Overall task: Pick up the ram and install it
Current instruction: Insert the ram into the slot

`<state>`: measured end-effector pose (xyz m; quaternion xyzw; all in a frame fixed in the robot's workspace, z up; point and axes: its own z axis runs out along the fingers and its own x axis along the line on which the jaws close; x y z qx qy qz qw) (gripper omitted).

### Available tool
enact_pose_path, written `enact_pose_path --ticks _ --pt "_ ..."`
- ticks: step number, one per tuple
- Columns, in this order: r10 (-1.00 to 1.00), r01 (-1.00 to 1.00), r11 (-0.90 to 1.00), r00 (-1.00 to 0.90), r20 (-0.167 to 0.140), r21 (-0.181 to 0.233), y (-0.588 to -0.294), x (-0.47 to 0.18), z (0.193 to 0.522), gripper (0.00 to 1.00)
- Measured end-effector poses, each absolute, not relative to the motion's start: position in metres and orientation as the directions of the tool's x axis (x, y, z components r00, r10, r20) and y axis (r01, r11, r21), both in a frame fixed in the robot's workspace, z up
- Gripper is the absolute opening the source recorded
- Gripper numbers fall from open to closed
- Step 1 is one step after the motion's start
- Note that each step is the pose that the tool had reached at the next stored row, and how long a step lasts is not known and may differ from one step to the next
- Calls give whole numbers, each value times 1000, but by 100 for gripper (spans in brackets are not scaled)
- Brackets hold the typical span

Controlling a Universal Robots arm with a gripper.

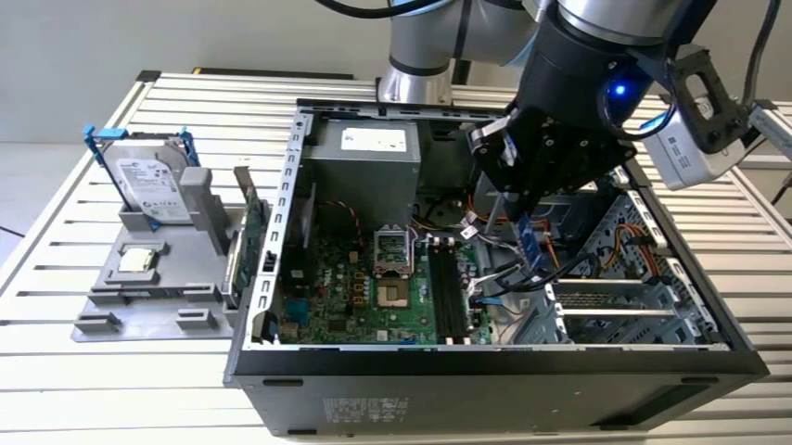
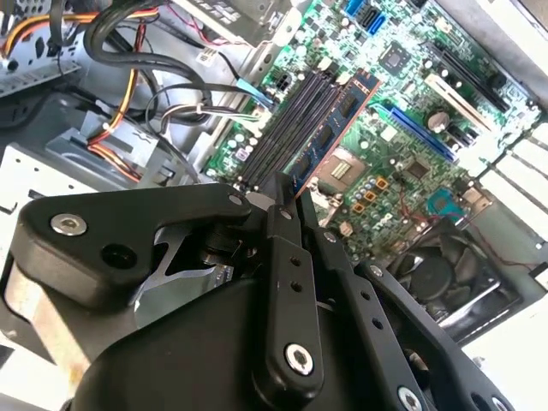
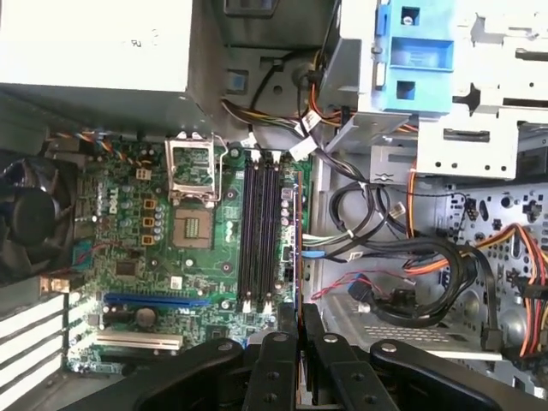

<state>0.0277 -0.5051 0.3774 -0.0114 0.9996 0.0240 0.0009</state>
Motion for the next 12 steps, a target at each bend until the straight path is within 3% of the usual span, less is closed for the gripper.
enact_pose_path --ticks 12 --pt "-21 -22 999 -1000 -2 47 -505 28 376 0"
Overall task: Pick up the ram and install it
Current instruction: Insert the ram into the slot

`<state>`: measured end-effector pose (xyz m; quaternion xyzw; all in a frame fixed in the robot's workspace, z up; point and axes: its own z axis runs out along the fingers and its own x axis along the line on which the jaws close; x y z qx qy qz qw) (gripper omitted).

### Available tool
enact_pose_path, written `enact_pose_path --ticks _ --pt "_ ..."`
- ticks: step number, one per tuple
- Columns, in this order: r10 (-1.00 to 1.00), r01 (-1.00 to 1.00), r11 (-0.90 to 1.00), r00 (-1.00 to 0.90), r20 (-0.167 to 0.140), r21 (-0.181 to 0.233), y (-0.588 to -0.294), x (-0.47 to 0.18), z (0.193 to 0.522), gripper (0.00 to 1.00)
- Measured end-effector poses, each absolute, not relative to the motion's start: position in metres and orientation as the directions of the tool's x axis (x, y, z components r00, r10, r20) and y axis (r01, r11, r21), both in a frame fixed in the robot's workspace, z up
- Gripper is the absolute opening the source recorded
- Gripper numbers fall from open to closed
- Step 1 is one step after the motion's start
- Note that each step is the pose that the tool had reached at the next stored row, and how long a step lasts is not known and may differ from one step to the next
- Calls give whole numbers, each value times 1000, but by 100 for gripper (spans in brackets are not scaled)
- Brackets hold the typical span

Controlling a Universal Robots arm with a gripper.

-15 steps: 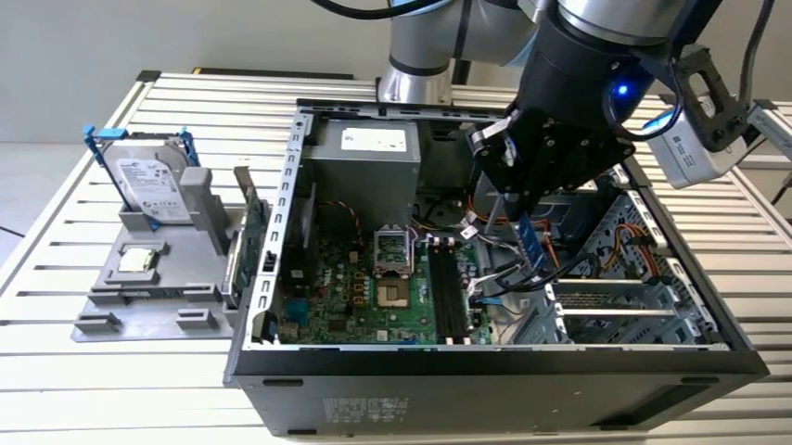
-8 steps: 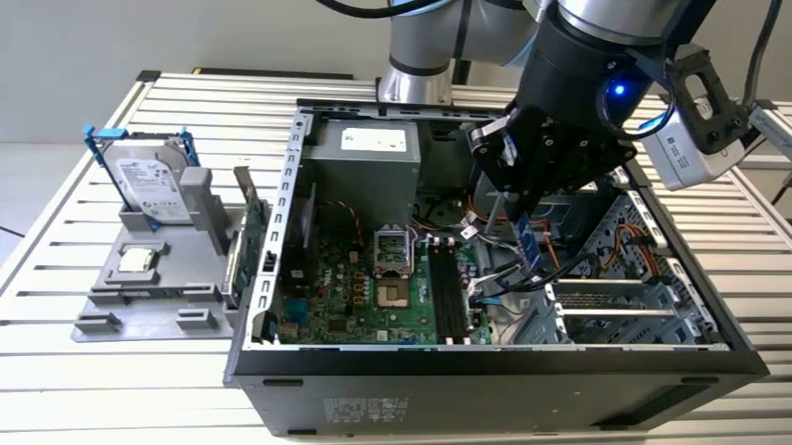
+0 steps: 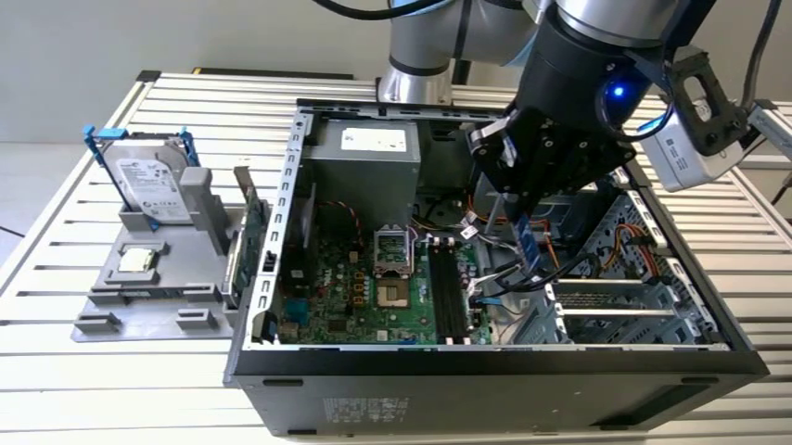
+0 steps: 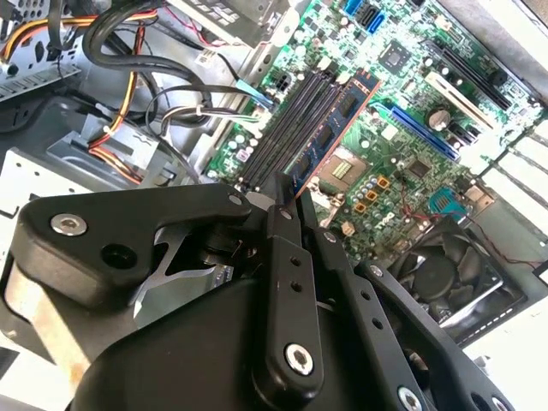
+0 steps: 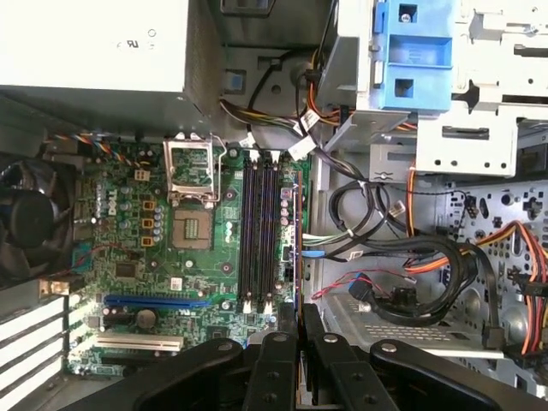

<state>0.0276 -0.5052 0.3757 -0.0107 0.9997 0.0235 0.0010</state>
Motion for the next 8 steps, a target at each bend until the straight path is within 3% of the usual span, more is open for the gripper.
enact_pose_path --ticks 8 --pt "-21 -21 999 -1000 -2 33 -503 27 371 0"
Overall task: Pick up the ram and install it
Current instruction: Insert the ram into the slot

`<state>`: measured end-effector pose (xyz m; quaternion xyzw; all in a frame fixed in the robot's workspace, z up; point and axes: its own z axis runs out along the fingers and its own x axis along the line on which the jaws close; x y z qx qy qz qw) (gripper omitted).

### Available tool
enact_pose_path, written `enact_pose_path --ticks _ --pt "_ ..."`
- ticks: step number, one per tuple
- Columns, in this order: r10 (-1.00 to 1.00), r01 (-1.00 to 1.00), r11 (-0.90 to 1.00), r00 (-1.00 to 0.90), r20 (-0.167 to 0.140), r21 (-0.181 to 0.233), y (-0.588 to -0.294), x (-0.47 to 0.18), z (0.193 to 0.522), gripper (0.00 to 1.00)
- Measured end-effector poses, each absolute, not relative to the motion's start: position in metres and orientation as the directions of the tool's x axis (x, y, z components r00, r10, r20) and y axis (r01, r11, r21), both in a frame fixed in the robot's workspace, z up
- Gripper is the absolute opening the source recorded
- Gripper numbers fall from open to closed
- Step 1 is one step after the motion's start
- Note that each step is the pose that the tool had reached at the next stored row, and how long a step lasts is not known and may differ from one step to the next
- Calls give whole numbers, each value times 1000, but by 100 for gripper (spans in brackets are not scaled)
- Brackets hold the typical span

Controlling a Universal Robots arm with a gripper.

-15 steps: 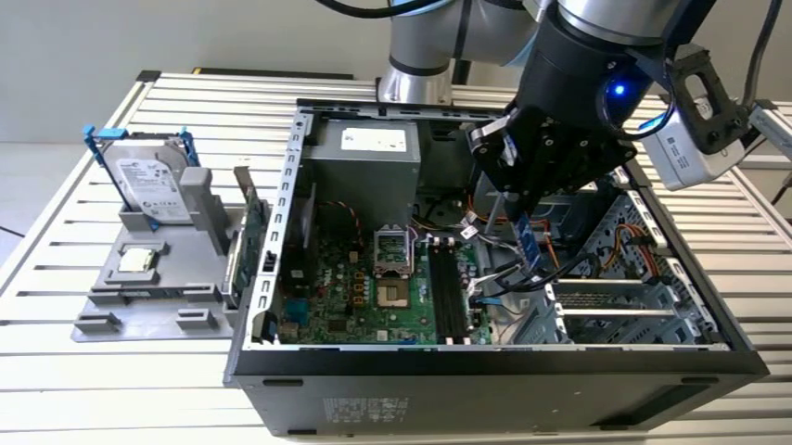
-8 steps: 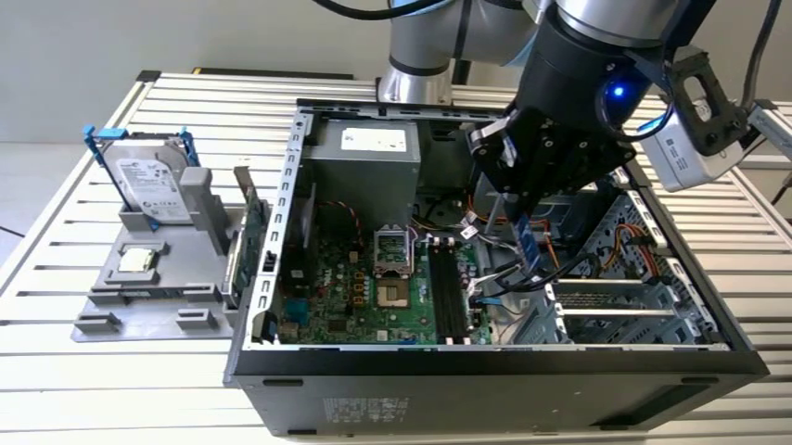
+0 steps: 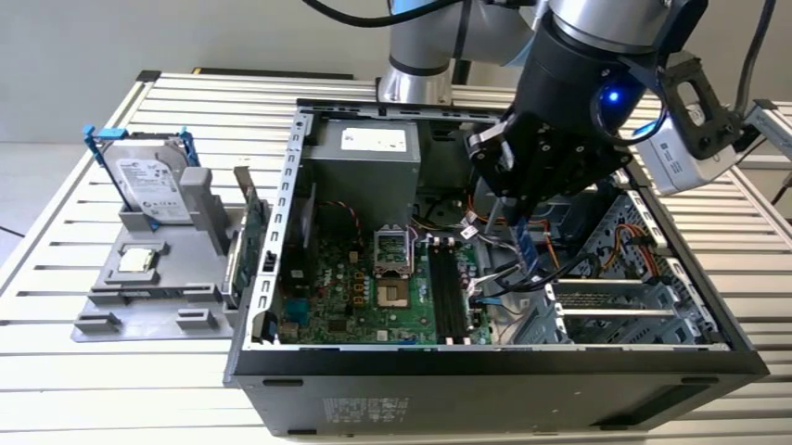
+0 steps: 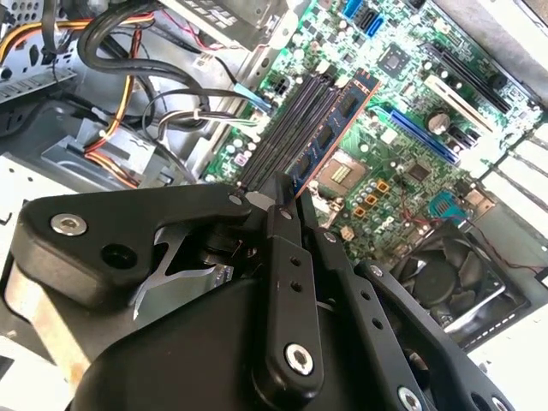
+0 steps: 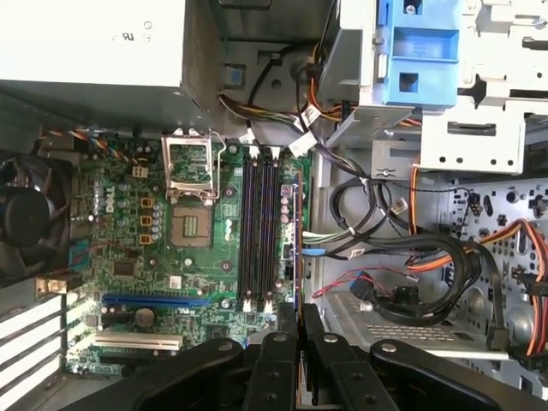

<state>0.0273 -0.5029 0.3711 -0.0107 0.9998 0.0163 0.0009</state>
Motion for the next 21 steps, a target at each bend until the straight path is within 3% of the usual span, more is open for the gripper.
enact_pose_path --ticks 21 --pt "-21 -21 999 -1000 -2 26 -500 27 359 0"
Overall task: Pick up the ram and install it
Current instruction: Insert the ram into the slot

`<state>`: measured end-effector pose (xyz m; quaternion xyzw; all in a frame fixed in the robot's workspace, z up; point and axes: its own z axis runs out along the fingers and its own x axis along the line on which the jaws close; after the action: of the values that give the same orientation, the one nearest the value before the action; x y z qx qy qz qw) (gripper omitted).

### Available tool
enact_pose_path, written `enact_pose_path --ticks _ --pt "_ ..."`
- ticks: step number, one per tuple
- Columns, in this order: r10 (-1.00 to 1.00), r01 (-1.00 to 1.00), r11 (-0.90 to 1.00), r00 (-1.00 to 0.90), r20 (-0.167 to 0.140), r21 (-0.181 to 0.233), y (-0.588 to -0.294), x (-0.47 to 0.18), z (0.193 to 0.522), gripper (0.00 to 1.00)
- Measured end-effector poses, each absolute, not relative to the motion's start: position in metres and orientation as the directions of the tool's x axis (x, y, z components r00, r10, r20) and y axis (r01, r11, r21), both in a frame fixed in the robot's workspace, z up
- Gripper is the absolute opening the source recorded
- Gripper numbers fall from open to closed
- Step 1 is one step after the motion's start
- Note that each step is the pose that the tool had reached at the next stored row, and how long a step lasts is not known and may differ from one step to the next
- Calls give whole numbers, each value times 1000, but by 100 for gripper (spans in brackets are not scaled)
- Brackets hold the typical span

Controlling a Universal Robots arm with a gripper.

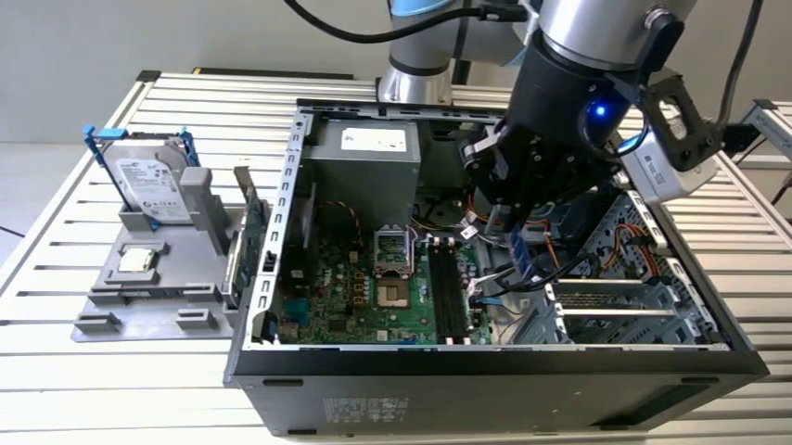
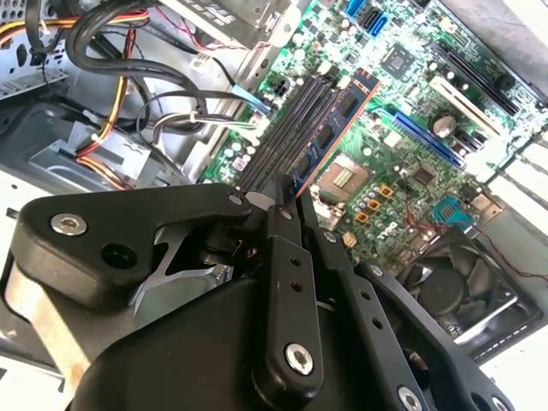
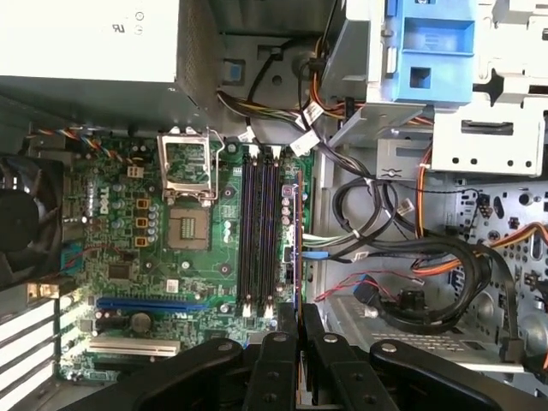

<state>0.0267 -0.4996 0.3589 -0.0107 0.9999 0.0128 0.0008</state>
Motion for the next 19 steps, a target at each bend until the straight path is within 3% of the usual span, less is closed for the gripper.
enact_pose_path --ticks 19 --pt "2 2 1000 -1000 -2 16 -498 26 351 0"
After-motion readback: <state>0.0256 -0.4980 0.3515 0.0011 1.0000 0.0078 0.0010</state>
